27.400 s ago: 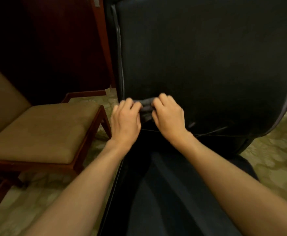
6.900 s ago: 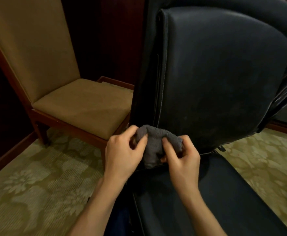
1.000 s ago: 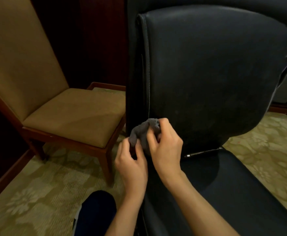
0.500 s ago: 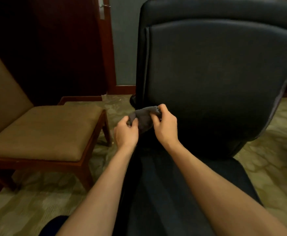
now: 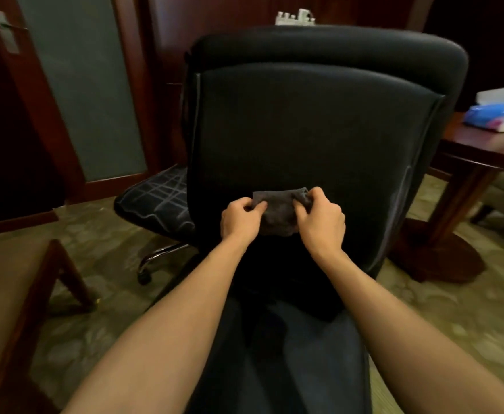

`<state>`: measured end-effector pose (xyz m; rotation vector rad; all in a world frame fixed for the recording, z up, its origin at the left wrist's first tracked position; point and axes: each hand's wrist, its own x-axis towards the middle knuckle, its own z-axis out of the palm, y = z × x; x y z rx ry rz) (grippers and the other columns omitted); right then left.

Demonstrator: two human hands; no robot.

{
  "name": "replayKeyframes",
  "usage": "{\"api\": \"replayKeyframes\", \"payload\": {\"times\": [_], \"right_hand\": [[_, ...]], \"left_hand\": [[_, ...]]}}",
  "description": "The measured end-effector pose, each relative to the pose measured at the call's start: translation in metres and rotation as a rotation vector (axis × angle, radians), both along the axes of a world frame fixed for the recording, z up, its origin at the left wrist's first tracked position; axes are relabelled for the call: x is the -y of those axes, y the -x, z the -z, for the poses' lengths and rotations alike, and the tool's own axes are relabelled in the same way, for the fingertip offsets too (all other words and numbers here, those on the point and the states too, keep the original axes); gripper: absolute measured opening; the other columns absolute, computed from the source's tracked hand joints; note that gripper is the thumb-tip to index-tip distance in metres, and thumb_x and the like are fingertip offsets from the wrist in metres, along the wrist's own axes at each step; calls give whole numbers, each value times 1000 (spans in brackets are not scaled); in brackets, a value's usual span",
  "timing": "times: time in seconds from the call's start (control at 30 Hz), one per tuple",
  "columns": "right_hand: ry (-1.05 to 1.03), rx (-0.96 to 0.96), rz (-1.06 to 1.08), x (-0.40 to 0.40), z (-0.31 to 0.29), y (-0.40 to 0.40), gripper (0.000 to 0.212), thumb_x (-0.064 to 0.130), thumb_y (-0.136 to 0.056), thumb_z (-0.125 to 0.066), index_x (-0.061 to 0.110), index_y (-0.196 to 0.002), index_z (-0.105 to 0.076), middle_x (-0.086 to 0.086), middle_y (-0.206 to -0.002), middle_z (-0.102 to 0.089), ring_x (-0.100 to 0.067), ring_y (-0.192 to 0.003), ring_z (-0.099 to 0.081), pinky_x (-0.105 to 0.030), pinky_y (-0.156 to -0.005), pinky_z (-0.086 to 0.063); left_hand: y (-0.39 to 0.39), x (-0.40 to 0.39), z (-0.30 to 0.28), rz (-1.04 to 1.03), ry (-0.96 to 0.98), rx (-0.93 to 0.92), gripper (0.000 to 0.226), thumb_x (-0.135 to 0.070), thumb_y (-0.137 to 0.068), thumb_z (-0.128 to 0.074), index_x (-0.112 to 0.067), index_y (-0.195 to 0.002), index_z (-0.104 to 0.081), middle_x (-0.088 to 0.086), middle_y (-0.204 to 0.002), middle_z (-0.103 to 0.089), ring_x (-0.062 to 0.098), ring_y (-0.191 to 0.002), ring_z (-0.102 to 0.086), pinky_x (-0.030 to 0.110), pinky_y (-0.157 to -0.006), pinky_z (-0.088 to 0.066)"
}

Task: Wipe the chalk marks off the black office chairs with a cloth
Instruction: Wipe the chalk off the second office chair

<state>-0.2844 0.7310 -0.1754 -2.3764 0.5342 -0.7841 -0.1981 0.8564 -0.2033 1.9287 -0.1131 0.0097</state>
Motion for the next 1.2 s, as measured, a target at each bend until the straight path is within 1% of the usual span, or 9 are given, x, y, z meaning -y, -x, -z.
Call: {"api": "replayKeyframes", "payload": {"times": [0.13,0.33,0.47,0.6,0.67,0.8,0.9,1.03,1.2], "right_hand": [[86,-68,155,46,8,48,17,39,-94,-60,25,-102,-56,-4,-90,-68,-30,-88,-66,-46,-78,-55],[341,-138,259,59,53,127,24,34,-91,-64,16,-105,-57,-17,-83,-68,-42,-80,-67,-40,-61,-48],[213,-15,305,53,92,172,19,22,-86,-72,16,-86,-53,-7,-62,-60,-34,-58,-62,-32,-48,-36],[-2,285,256,79,73,202,16,16,-89,-72,17,-83,-56,5,-66,-59,-6,-58,-55,-34,-52,-44],[-50,425,214,94,44,207,12,18,-91,-70,16,-85,-59,5,-72,-59,-6,-65,-56,-30,-58,-46],[25,602,271,135,-12,196,12,32,-88,-70,25,-90,-61,-2,-109,-50,-16,-106,-54,-24,-90,-45],[-154,680,134,164,-42,184,11,34,-89,-70,32,-90,-60,-8,-123,-53,-20,-125,-51,-35,-108,-42],[-399,656,-113,159,-59,182,8,11,-96,-61,18,-95,-58,3,-91,-67,-13,-93,-64,-36,-88,-53],[-354,584,-98,145,-58,187,5,13,-100,-58,17,-100,-60,-4,-100,-67,-15,-98,-67,-28,-80,-55]], "left_hand": [[32,56,23,163,-79,-7,25,-40,-91,-69,-19,-77,-67,1,-84,-71,21,-85,-67,34,-76,-55],[90,99,80,241,-98,-34,18,-42,-92,-65,-26,-83,-68,1,-88,-72,24,-92,-68,34,-79,-55],[135,110,111,288,-110,-135,26,-49,-87,-68,-26,-96,-76,3,-90,-74,24,-90,-70,33,-77,-57],[178,118,78,383,204,-52,15,-26,-98,-63,-15,-88,-66,4,-67,-63,17,-61,-64,21,-51,-51],[189,120,48,391,323,78,15,-26,-98,-62,-16,-87,-65,4,-67,-63,13,-60,-64,22,-52,-53],[195,134,-13,421,338,296,22,-42,-96,-62,-25,-81,-61,-4,-66,-63,15,-68,-66,43,-64,-59],[199,153,-46,413,241,447,29,-49,-92,-63,-23,-80,-57,-7,-65,-58,20,-68,-65,38,-61,-55],[189,168,-56,454,195,274,36,-62,-83,-53,-28,-88,-59,3,-81,-68,26,-72,-71,43,-69,-61],[190,156,-48,478,153,335,24,-49,-93,-57,-27,-84,-57,1,-76,-66,22,-70,-70,43,-65,-61]]}}
